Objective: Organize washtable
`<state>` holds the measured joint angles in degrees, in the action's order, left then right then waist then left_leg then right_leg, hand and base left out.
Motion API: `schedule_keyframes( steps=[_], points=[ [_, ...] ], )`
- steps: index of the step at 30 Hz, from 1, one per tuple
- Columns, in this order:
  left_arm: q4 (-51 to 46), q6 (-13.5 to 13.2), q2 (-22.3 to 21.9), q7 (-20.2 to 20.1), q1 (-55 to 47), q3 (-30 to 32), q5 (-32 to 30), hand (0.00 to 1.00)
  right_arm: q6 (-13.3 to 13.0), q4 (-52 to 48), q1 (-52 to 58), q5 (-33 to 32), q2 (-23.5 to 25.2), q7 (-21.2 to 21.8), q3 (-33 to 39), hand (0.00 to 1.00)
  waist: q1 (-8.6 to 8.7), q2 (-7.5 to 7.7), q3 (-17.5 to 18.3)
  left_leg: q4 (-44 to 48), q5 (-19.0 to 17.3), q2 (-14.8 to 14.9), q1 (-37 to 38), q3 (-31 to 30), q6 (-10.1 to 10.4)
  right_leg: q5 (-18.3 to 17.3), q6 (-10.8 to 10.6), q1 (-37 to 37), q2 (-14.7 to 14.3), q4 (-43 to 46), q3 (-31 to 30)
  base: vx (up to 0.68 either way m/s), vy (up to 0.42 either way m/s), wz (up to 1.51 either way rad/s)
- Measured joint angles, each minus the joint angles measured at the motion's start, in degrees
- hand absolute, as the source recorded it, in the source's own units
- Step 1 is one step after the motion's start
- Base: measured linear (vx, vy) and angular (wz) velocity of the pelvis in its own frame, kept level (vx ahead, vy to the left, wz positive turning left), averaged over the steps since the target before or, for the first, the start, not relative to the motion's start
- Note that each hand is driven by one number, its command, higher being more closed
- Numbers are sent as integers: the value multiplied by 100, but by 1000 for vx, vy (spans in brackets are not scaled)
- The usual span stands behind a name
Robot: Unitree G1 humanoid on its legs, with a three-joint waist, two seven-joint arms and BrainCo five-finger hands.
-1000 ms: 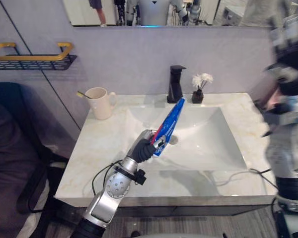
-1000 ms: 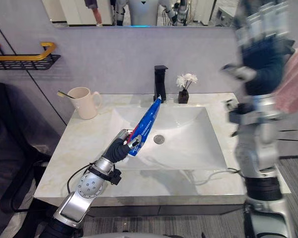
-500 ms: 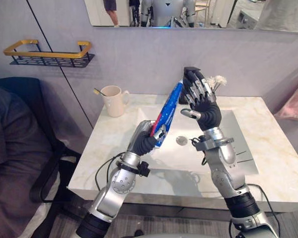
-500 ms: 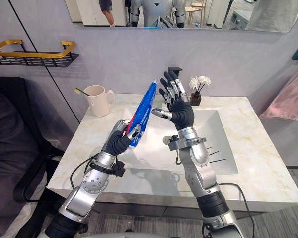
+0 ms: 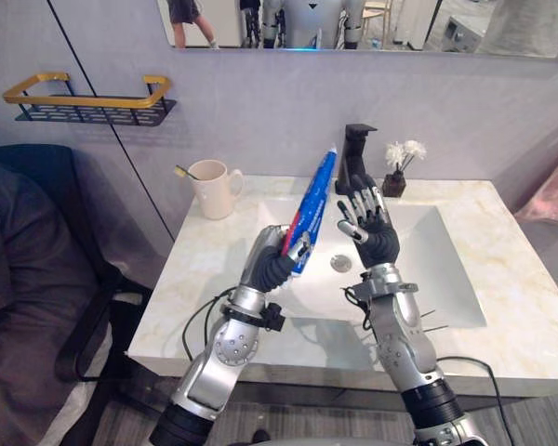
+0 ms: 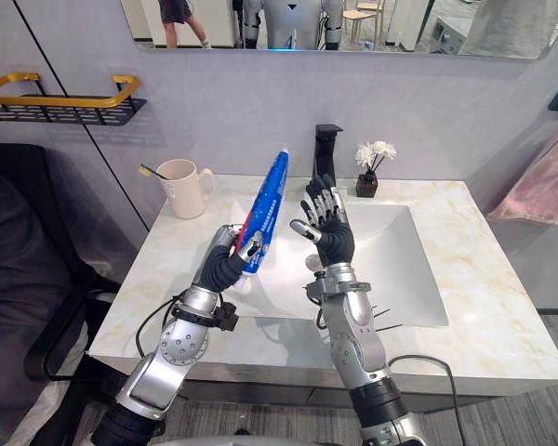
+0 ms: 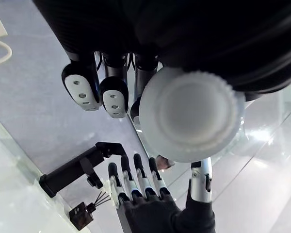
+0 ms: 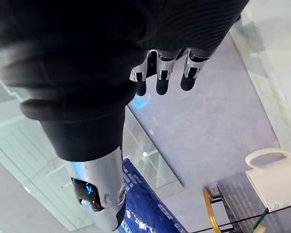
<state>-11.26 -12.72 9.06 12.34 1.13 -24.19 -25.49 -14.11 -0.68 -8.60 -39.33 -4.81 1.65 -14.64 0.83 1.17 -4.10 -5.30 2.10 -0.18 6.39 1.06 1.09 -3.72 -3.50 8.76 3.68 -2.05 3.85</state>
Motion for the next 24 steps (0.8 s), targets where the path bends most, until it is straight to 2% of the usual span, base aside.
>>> schedule_keyframes(
  steps=[8,14,15,24],
  points=[
    [288,8,5,-94,0,-141,-22,100,75,201,-3,-389,29,105,-238,0,-10,43,-25,-2,18,-24,-15,-64,-25,0,-1,6,17,2,75,-18,-18,3],
    [460,58,15,-107,0,-328,-279,100,88,201,-132,-754,64,108,-549,0,-8,44,-25,-2,21,-22,-17,-71,-25,0,0,5,14,-1,80,0,0,0],
    [522,56,11,-97,0,-410,-300,100,92,209,-137,-827,65,108,-603,100,-11,45,-25,-2,21,-22,-21,-73,-25,0,0,4,13,-3,82,0,0,0],
    [762,-41,102,-54,20,-436,-424,100,133,235,-300,-1241,-143,112,-849,100,-7,53,-19,-3,26,-18,-31,-74,-24,1,0,-4,6,-5,78,0,0,0]
  ],
)
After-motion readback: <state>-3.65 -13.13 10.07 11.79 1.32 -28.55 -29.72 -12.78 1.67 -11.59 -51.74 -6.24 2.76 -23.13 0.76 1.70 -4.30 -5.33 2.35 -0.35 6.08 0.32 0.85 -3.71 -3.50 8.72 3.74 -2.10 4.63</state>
